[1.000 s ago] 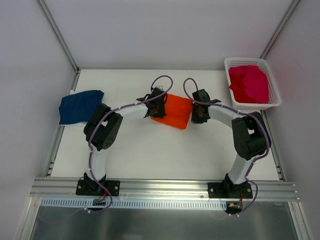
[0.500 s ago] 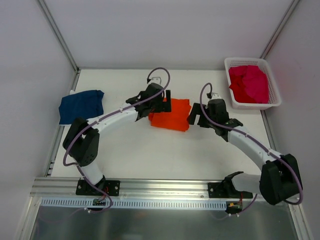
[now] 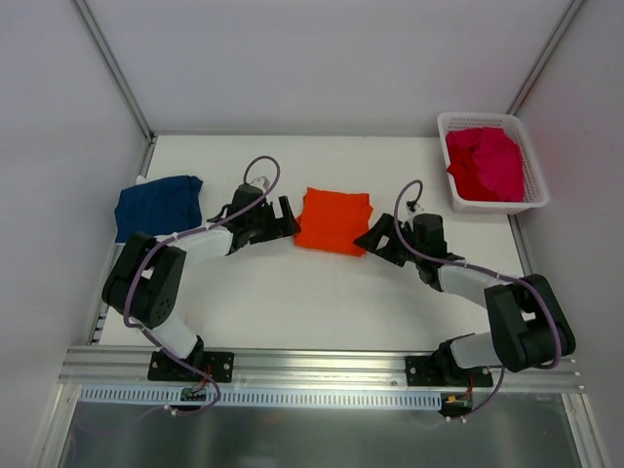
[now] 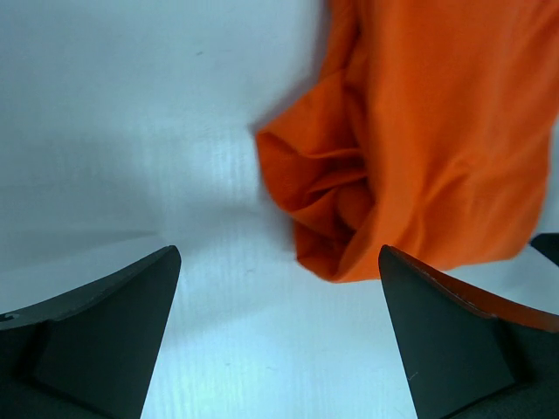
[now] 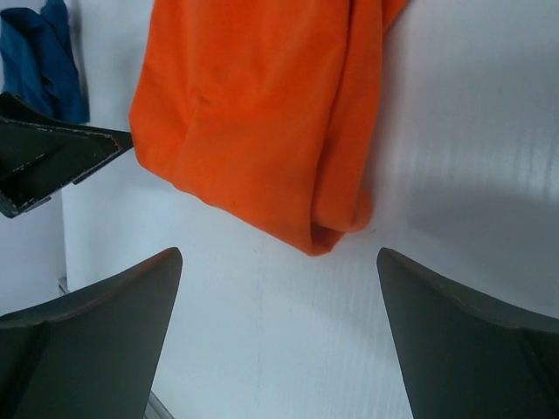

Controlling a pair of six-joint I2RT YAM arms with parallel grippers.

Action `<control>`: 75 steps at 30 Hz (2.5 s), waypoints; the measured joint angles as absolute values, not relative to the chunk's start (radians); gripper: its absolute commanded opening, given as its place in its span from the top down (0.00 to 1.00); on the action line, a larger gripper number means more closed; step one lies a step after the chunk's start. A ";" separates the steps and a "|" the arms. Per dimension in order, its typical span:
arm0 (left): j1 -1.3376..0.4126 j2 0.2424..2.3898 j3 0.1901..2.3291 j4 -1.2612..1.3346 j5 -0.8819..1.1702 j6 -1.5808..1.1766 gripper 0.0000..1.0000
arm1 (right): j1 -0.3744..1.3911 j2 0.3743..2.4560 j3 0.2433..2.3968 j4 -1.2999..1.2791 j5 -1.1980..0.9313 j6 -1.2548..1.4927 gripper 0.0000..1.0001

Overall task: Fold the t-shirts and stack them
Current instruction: Fold the tshirt, then neatly place the folded tshirt to the corner

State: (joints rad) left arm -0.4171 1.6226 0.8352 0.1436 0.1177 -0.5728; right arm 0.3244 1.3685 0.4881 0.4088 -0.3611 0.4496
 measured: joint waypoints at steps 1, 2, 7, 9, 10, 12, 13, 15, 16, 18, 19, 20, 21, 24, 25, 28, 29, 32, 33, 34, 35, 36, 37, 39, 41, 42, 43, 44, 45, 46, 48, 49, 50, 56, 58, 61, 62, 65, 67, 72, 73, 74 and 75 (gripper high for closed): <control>-0.416 1.623 0.831 0.175 0.147 -0.574 0.01 | 0.324 1.379 0.488 0.427 -0.367 0.459 0.00; -0.410 1.623 0.828 0.207 0.171 -0.577 0.01 | 0.324 1.388 0.488 0.449 -0.373 0.469 0.01; -0.364 1.636 0.826 0.356 0.288 -0.593 0.01 | 0.320 1.407 0.488 0.526 -0.383 0.493 0.00; -0.341 1.661 0.833 0.384 0.313 -0.595 0.01 | 0.319 1.420 0.488 0.542 -0.383 0.498 0.01; -0.331 1.675 0.840 0.385 0.316 -0.595 0.01 | 0.318 1.425 0.488 0.542 -0.383 0.501 0.01; -0.320 1.697 0.848 0.381 0.315 -0.593 0.01 | 0.317 1.428 0.488 0.542 -0.382 0.503 0.01; -0.319 1.702 0.850 0.373 0.313 -0.589 0.01 | 0.316 1.427 0.488 0.541 -0.379 0.501 0.01; -0.319 1.703 0.854 0.353 0.310 -0.585 0.01 | 0.315 1.421 0.488 0.524 -0.366 0.494 0.00; -0.319 1.703 0.859 0.350 0.310 -0.584 0.01 | 0.315 1.413 0.488 0.507 -0.356 0.487 0.01; -0.319 1.709 0.872 0.349 0.311 -0.583 0.01 | 0.314 1.396 0.488 0.480 -0.339 0.474 0.00; -0.319 1.717 0.883 0.350 0.314 -0.583 0.01 | 0.314 1.389 0.488 0.468 -0.329 0.466 0.00; -0.319 1.726 0.893 0.350 0.315 -0.583 0.01 | 0.313 1.386 0.489 0.460 -0.322 0.462 0.00; -0.319 1.739 0.906 0.351 0.318 -0.584 0.01 | 0.313 1.386 0.491 0.454 -0.316 0.457 0.01; -0.319 1.796 0.942 0.355 0.340 -0.585 0.01 | 0.313 1.405 0.507 0.437 -0.307 0.448 0.01; -0.319 1.814 0.947 0.356 0.344 -0.585 0.01 | 0.312 1.419 0.514 0.437 -0.307 0.448 0.00; -0.319 1.855 0.957 0.373 0.369 -0.590 0.01 | 0.311 1.479 0.535 0.450 -0.308 0.449 0.01; -0.319 1.859 0.964 0.376 0.374 -0.590 0.01 | 0.310 1.500 0.536 0.462 -0.310 0.450 0.01; -0.319 1.868 0.968 0.382 0.389 -0.590 0.01 | 0.309 1.547 0.549 0.513 -0.326 0.464 0.01; -0.319 1.871 0.969 0.385 0.390 -0.589 0.01 | 0.309 1.566 0.555 0.535 -0.333 0.470 0.00; -0.319 1.873 0.970 0.387 0.393 -0.589 0.01 | 0.309 1.582 0.561 0.558 -0.339 0.475 0.01; -0.319 1.875 0.973 0.389 0.395 -0.589 0.01 | 0.309 1.599 0.566 0.579 -0.345 0.483 0.01; -0.319 1.878 0.975 0.392 0.398 -0.589 0.01 | 0.309 1.615 0.569 0.605 -0.352 0.490 0.00; -0.319 1.881 0.976 0.395 0.402 -0.589 0.01 | 0.309 1.633 0.572 0.632 -0.358 0.498 0.00; -0.319 1.887 0.979 0.402 0.411 -0.590 0.01 | 0.309 1.668 0.579 0.686 -0.373 0.516 0.01; -0.319 1.895 0.981 0.416 0.422 -0.595 0.01 | 0.309 1.708 0.591 0.742 -0.389 0.536 0.01; -0.319 1.898 0.981 0.425 0.430 -0.598 0.01 | 0.309 1.730 0.598 0.774 -0.398 0.546 0.01; -0.319 1.902 0.981 0.432 0.439 -0.604 0.01 | 0.309 1.751 0.604 0.805 -0.408 0.558 0.01; -0.319 1.906 0.981 0.443 0.447 -0.615 0.01 | 0.309 1.769 0.608 0.834 -0.414 0.570 0.00; -0.319 1.913 0.981 0.459 0.461 -0.629 0.01 | 0.310 1.791 0.612 0.870 -0.424 0.585 0.00; -0.319 1.917 0.981 0.470 0.471 -0.643 0.01 | 0.312 1.805 0.614 0.892 -0.428 0.595 0.01; -0.319 1.930 0.979 0.500 0.495 -0.669 0.01 | 0.320 1.833 0.628 0.929 -0.434 0.611 0.01; -0.320 1.935 0.979 0.511 0.501 -0.677 0.01 | 0.326 1.842 0.634 0.938 -0.434 0.616 0.01; -0.323 1.939 0.979 0.521 0.508 -0.689 0.01 | 0.334 1.852 0.641 0.946 -0.434 0.620 0.00; -0.387 1.967 0.981 0.583 0.524 -0.733 0.01 | 0.377 1.875 0.667 0.953 -0.433 0.628 0.00; -0.411 1.975 0.983 0.596 0.525 -0.744 0.01 | 0.386 1.876 0.670 0.950 -0.431 0.628 0.00; -0.434 1.978 0.984 0.604 0.524 -0.749 0.16 | 0.395 1.876 0.675 0.942 -0.431 0.628 0.08; -0.434 1.978 0.983 0.602 0.524 -0.750 0.26 | 0.396 1.876 0.677 0.937 -0.430 0.625 0.13; -0.437 1.978 0.978 0.570 0.514 -0.741 0.65 | 0.400 1.883 0.685 0.907 -0.426 0.617 0.38; -0.438 1.978 0.978 0.534 0.508 -0.729 0.95 | 0.405 1.897 0.686 0.900 -0.427 0.620 0.52; -0.438 1.966 0.991 0.450 0.474 -0.698 1.00 | 0.420 1.937 0.714 0.862 -0.429 0.617 1.00; -0.439 1.963 0.999 0.428 0.462 -0.692 1.00 | 0.424 1.944 0.721 0.860 -0.431 0.619 1.00; -0.439 1.959 1.007 0.407 0.453 -0.687 1.00 | 0.426 1.948 0.729 0.857 -0.431 0.620 1.00; -0.439 1.957 1.013 0.389 0.437 -0.683 1.00 | 0.428 1.952 0.737 0.854 -0.431 0.619 1.00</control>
